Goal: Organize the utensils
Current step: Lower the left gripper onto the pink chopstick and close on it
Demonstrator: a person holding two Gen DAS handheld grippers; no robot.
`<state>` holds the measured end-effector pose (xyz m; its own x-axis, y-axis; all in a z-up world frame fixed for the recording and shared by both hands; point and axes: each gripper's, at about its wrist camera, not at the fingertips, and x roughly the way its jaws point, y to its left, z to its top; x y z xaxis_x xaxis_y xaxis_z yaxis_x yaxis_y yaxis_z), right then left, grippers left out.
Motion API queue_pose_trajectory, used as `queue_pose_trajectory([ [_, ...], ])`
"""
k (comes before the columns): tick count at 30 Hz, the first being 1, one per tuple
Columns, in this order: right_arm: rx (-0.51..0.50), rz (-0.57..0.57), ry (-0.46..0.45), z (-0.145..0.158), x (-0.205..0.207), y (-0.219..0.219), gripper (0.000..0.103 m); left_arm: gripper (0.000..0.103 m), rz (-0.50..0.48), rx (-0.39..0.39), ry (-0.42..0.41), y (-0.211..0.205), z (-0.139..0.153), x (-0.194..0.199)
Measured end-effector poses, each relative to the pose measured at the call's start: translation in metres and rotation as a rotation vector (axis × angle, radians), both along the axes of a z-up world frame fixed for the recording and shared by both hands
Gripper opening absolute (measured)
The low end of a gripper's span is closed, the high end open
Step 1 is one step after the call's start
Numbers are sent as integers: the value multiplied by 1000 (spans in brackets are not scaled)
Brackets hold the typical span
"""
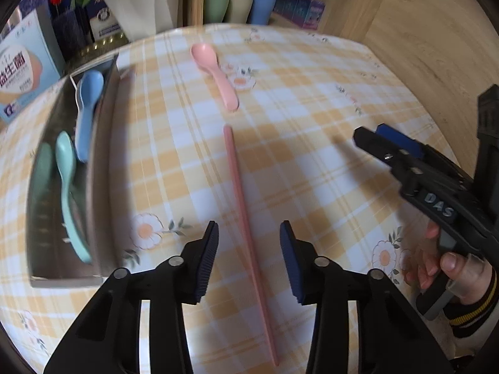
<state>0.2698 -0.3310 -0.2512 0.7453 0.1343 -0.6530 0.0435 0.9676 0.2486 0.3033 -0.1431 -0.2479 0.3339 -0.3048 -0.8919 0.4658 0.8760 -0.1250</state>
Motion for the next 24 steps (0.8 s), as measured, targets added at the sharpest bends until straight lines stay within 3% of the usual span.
queue_pose_trajectory([
  [8, 22, 13, -18, -2, -3, -1, 54, 25, 22, 27, 11, -3, -10, -2],
  [17, 44, 28, -23, -4, -4, -3, 54, 24, 28, 66, -25, -11, -11, -5],
  [24, 51, 40, -31, -5, -6, -3, 54, 10, 68, 73, -52, -6, -12, -7],
])
